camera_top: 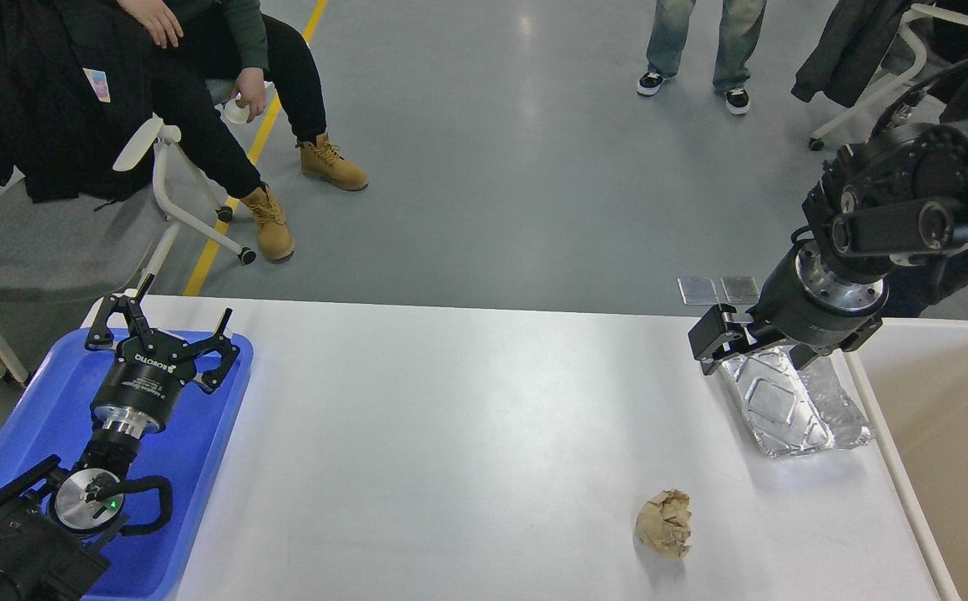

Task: Tidy desktop
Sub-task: 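Lower the right gripper toward the silver foil wrapper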

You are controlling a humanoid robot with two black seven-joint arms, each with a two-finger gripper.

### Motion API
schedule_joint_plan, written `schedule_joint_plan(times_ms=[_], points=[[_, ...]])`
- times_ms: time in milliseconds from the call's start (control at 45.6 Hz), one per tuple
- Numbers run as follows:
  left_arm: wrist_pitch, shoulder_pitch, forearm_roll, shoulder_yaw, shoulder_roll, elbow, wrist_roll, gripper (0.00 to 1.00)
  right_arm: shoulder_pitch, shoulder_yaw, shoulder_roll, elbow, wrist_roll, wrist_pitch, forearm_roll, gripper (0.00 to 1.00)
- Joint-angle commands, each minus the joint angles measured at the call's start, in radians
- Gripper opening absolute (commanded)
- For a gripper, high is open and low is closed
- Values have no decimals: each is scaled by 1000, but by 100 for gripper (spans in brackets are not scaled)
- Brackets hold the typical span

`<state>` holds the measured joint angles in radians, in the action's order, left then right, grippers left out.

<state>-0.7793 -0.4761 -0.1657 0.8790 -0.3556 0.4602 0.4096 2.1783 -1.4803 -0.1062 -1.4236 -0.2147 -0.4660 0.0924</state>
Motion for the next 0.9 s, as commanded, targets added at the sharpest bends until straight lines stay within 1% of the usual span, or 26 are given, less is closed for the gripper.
schedule_joint_plan(times_ms=[0,876], points=[[0,1,0,0,0,0,0,99,-2,0,0,0,0,1,0,100],[0,-1,0,0,0,0,0,99,3,9,-1,29,0,3,4,100]])
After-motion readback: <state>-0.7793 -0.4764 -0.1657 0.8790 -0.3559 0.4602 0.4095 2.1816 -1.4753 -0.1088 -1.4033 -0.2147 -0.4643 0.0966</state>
